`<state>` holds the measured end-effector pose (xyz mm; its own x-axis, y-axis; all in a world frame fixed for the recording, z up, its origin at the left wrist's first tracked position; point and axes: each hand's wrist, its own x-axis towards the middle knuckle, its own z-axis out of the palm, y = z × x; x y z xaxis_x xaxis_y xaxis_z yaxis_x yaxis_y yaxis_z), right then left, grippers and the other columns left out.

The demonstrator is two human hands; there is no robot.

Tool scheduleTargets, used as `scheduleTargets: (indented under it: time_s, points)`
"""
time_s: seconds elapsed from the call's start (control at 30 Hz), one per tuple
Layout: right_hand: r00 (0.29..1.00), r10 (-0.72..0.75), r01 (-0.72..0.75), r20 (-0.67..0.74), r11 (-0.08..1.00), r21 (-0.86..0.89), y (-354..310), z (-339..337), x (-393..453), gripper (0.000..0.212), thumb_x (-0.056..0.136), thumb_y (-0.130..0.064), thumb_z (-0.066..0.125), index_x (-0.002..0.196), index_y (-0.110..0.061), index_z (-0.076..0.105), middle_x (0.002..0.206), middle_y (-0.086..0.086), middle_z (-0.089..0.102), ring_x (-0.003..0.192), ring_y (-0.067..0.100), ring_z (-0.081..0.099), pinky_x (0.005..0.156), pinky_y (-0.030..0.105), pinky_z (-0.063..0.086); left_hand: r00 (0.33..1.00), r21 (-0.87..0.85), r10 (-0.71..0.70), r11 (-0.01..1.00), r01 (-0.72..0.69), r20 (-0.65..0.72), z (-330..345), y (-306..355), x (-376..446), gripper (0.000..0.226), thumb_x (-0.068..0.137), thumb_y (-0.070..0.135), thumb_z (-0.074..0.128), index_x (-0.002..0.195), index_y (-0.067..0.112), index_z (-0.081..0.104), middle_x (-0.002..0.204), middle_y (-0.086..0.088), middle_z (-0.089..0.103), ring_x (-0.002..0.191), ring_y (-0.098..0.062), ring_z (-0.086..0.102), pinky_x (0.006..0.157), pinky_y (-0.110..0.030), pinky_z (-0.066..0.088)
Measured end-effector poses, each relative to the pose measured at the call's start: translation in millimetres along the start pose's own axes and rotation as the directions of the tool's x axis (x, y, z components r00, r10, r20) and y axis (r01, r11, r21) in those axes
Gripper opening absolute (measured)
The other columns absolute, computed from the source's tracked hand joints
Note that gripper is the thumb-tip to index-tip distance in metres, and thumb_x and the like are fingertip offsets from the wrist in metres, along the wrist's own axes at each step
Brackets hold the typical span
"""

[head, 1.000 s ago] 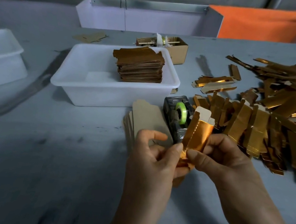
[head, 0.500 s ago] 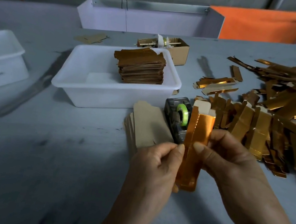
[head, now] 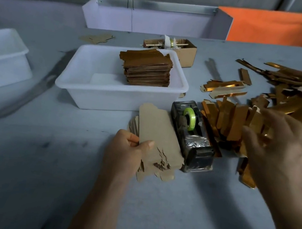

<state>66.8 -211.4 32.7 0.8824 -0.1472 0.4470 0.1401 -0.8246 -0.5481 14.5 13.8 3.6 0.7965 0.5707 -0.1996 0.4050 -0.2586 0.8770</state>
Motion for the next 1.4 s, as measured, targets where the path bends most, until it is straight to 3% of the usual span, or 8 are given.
scheduleTargets:
  time_s: [0.17, 0.33, 0.43, 0.6, 0.8, 0.9, 1.1, 1.4]
  points:
    - [0.989, -0.127, 0.118, 0.078, 0.986, 0.118, -14, 1, -31, 0.035, 0.087, -0.024, 0.056, 0.119, -0.013, 0.059, 0.134, 0.005, 0.045, 0.106, 0.010, 0.044, 0.070, 0.005, 0.030, 0.992, -0.107, -0.099, 0.989, 0.107, 0.074, -7, -4, 16, 0.021, 0.083, 0.030, 0.073, 0.083, 0.010, 0.067, 0.072, -0.004, 0.065, 0.060, -0.016, 0.055, 0.067, -0.031, 0.046]
    - [0.976, -0.193, 0.177, 0.105, 0.974, 0.142, -25, 1, -39, 0.027, 0.087, -0.018, 0.059, 0.113, -0.013, 0.065, 0.128, 0.001, 0.050, 0.101, 0.005, 0.045, 0.070, 0.005, 0.032, 0.997, 0.060, -0.051, 0.997, 0.048, 0.051, -3, 7, 19, 0.058, 0.080, 0.060, 0.064, 0.061, 0.005, 0.062, 0.056, -0.004, 0.063, 0.051, -0.018, 0.058, 0.061, -0.030, 0.048]
    - [0.971, -0.200, 0.176, 0.133, 0.969, 0.175, -26, 0, -42, 0.026, 0.086, -0.020, 0.057, 0.110, -0.015, 0.066, 0.123, -0.006, 0.050, 0.088, -0.001, 0.050, 0.070, 0.006, 0.035, 0.997, -0.023, -0.071, 0.997, 0.071, 0.016, -1, 9, 27, 0.040, 0.079, 0.045, 0.074, 0.078, 0.006, 0.066, 0.076, -0.006, 0.070, 0.071, -0.023, 0.064, 0.073, -0.035, 0.053]
    - [0.968, -0.192, 0.162, 0.162, 0.970, 0.181, -25, -3, -45, 0.023, 0.086, -0.020, 0.057, 0.107, -0.019, 0.067, 0.118, -0.011, 0.050, 0.085, -0.012, 0.046, 0.066, 0.003, 0.034, 0.997, -0.071, -0.074, 0.995, 0.074, 0.004, -11, 4, 30, 0.021, 0.083, 0.028, 0.074, 0.074, 0.011, 0.067, 0.065, -0.003, 0.065, 0.054, -0.015, 0.054, 0.061, -0.026, 0.047]
    - [0.974, -0.152, 0.117, 0.169, 0.973, 0.199, -31, -7, -46, 0.027, 0.086, -0.026, 0.053, 0.111, -0.023, 0.063, 0.118, -0.011, 0.051, 0.093, -0.001, 0.051, 0.073, 0.006, 0.034, 0.939, 0.098, 0.260, 0.965, -0.244, -0.226, -24, 14, 4, 0.018, 0.088, 0.027, 0.067, 0.073, 0.015, 0.065, 0.058, 0.007, 0.060, 0.057, -0.009, 0.056, 0.054, -0.024, 0.041]
    - [0.970, -0.039, -0.058, 0.241, 0.922, 0.382, -38, -12, -48, 0.025, 0.083, -0.042, 0.050, 0.107, -0.039, 0.057, 0.109, -0.021, 0.056, 0.086, -0.010, 0.053, 0.065, 0.006, 0.038, 0.972, -0.207, 0.222, 0.950, -0.232, -0.073, -31, 22, -14, 0.016, 0.085, 0.025, 0.069, 0.073, 0.015, 0.067, 0.049, 0.010, 0.058, 0.045, 0.000, 0.049, 0.049, -0.016, 0.042]
    - [0.757, 0.044, -0.590, 0.652, 0.475, 0.652, -54, -15, -50, 0.043, 0.062, -0.049, 0.062, 0.101, -0.032, 0.068, 0.095, -0.012, 0.070, 0.088, 0.005, 0.066, 0.072, 0.025, 0.054, 0.950, -0.429, 0.221, 0.897, -0.109, 0.221, -25, 25, -42, 0.015, 0.083, 0.019, 0.069, 0.076, 0.006, 0.067, 0.067, -0.008, 0.067, 0.054, -0.013, 0.051, 0.057, -0.029, 0.044]
    - [0.736, 0.001, -0.618, 0.677, 0.409, 0.672, -53, -14, -57, 0.027, 0.063, -0.023, 0.064, 0.088, -0.012, 0.066, 0.077, 0.004, 0.072, 0.072, 0.012, 0.069, 0.058, 0.021, 0.055, 0.929, -0.431, 0.169, 0.902, -0.011, 0.331, -9, 32, -53, 0.048, 0.058, 0.033, 0.083, 0.102, 0.018, 0.071, 0.092, -0.001, 0.076, 0.086, -0.022, 0.072, 0.072, -0.038, 0.057]
